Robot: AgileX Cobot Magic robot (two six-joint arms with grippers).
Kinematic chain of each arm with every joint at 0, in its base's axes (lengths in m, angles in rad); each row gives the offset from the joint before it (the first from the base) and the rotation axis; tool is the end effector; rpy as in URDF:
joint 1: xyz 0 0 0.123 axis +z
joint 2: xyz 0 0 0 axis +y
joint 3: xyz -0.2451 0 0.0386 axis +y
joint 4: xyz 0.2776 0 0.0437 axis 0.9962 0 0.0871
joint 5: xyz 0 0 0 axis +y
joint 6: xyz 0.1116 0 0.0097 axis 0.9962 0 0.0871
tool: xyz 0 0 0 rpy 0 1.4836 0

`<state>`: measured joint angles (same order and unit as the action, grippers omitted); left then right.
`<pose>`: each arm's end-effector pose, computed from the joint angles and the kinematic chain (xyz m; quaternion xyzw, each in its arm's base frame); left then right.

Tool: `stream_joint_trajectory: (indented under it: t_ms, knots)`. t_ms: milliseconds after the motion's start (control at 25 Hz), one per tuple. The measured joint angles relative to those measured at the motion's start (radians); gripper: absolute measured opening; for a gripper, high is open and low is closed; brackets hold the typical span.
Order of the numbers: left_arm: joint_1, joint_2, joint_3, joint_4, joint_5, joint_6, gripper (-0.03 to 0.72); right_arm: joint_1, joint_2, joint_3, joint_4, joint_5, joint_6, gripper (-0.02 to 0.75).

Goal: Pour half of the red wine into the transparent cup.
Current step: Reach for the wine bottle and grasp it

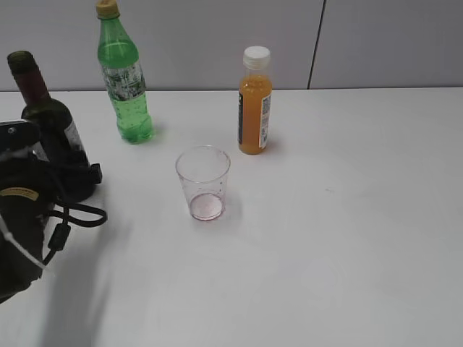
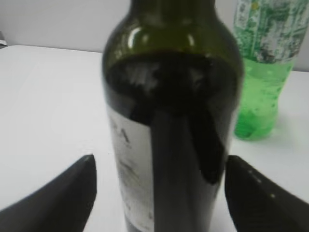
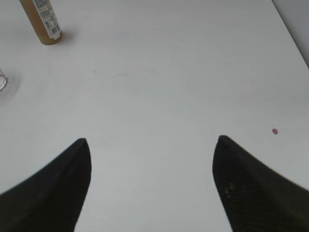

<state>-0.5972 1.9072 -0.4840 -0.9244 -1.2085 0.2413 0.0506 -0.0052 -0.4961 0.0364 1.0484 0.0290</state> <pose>0.2719 -0.0838 0.0495 -0.0864 0.7742 0.1007 0.6189 0.0772 0.0074 0.2823 -0.0098 0.8495 0.0392 0.5261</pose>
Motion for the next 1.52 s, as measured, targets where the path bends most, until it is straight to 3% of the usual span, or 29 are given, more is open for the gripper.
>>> stream_joint_trajectory:
  t_ms: [640, 880, 1520]
  knots:
    - [0.119, 0.006, -0.037, 0.106, 0.0, 0.004, 0.636, 0.0, 0.0, 0.0, 0.0, 0.0, -0.001, 0.59]
    - [0.144, 0.028, -0.081, 0.094, -0.001, 0.004, 0.682, 0.0, 0.0, 0.0, 0.0, 0.0, -0.001, 0.59]
    - [0.18, 0.116, -0.187, 0.041, 0.0, 0.004, 0.682, 0.0, 0.0, 0.0, 0.0, 0.0, 0.0, 0.591]
